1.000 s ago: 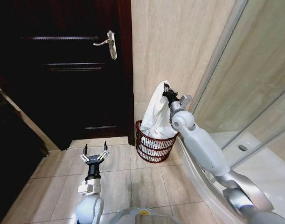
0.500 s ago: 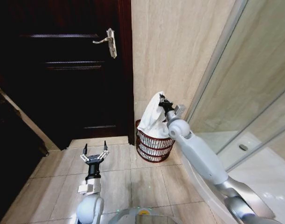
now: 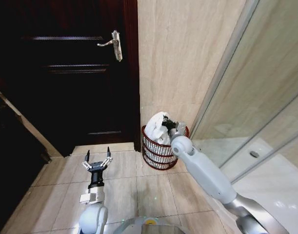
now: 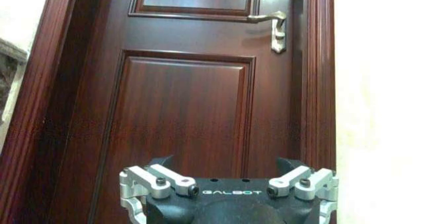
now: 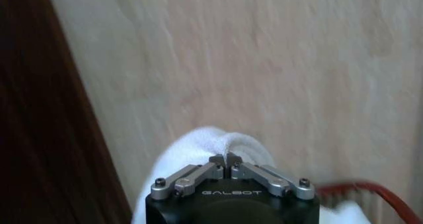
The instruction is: Discard the used towel into the hamper.
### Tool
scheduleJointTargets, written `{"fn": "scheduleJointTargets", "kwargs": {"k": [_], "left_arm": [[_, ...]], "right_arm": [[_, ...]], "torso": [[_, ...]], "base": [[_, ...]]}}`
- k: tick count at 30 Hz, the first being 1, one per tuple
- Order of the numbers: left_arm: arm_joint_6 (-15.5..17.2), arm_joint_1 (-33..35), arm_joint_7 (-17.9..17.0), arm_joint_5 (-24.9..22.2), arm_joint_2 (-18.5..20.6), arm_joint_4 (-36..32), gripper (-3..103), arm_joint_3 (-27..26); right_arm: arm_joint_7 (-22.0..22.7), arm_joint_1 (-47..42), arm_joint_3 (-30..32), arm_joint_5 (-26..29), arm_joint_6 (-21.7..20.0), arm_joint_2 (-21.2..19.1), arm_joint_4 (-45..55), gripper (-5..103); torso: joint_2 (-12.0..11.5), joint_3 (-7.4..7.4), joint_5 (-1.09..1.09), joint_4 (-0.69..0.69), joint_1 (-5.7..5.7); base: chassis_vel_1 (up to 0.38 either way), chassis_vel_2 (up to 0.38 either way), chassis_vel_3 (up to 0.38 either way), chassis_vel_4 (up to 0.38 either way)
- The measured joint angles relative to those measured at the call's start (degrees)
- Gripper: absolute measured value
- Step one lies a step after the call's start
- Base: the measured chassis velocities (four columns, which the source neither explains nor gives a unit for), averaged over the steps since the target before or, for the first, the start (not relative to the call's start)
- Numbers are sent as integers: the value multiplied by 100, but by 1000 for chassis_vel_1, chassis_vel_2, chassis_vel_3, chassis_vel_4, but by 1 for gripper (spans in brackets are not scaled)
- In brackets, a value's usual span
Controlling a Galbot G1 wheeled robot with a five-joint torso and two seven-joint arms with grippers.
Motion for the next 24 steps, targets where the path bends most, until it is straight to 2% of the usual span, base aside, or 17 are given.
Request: {"fn": "scheduleJointTargets", "kwargs": {"k": [2,3,4,7,8,10,14,19,24], "left_arm": [[-6,-10,2,-23,0,0,100,-1],[-6,-10,2,-23,0,0,100,-1],[-12,-19,6,-41,0,0,100,-2],[-17,-26,11,-62,0,5,100,-5],[-22,-43,14,-98,0,15,100,-15],[-24,-72,18,-137,0,26,100,-26],[-24,-102,20,-163,0,36,100,-28],[-25,-141,26,-201,0,55,100,-25],[-21,-204,36,-256,20,73,100,-18]], "right_arm": [[352,30,-18,268,-332,-12,-1,2],[352,30,-18,268,-332,-12,-1,2],[622,61,-32,520,-579,-18,-19,2],[785,80,-48,683,-709,-17,-43,2],[1022,117,-101,913,-887,-16,-79,2],[1223,179,-160,1193,-1056,-23,-138,2],[1435,286,-237,1507,-1129,-20,-265,2],[1764,530,-417,2179,-1151,92,-636,2],[1892,562,-441,2395,-1122,220,-848,2]], "torso": [[2,2,0,-1,1],[2,2,0,-1,1],[4,3,0,-1,2],[6,4,0,-1,2],[7,5,0,0,3],[9,7,0,-1,4],[11,8,0,-1,4],[14,10,0,-1,6],[16,11,-1,-1,6]], "base": [[0,0,0,0],[0,0,0,0],[0,0,0,0],[0,0,0,0],[0,0,0,0],[0,0,0,0],[0,0,0,0],[0,0,0,0],[0,0,0,0]]}}
